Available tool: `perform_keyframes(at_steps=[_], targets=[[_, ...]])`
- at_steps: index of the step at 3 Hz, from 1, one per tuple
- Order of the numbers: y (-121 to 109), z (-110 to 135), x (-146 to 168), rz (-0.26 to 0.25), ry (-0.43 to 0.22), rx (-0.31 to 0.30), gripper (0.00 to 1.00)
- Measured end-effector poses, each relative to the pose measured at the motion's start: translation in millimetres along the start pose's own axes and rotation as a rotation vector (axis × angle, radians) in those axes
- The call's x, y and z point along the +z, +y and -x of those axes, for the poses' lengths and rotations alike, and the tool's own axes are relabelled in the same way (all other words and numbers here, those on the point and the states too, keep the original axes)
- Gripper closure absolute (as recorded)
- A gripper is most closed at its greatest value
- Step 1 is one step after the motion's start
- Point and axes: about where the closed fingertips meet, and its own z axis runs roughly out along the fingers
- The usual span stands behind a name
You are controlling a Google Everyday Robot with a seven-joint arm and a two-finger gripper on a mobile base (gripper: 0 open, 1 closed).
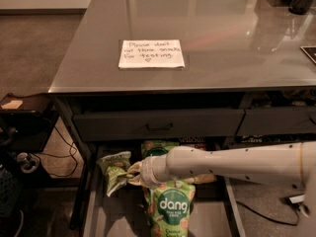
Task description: Pick green jalapeno chip bag from middle drawer and place on counter
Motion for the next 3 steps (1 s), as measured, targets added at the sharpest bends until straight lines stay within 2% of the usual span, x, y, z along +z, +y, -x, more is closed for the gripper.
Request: perform_keyframes(at_steps=[1, 2, 3], targets=[[11.2, 24.6, -47.4, 0.019, 0.015, -0.033, 1.00], [17.9, 61.1, -102.3, -0.013, 0.052, -0.083, 1.00], [13.0, 69.3, -116.3, -0.037, 0.068, -0.104, 1.00]])
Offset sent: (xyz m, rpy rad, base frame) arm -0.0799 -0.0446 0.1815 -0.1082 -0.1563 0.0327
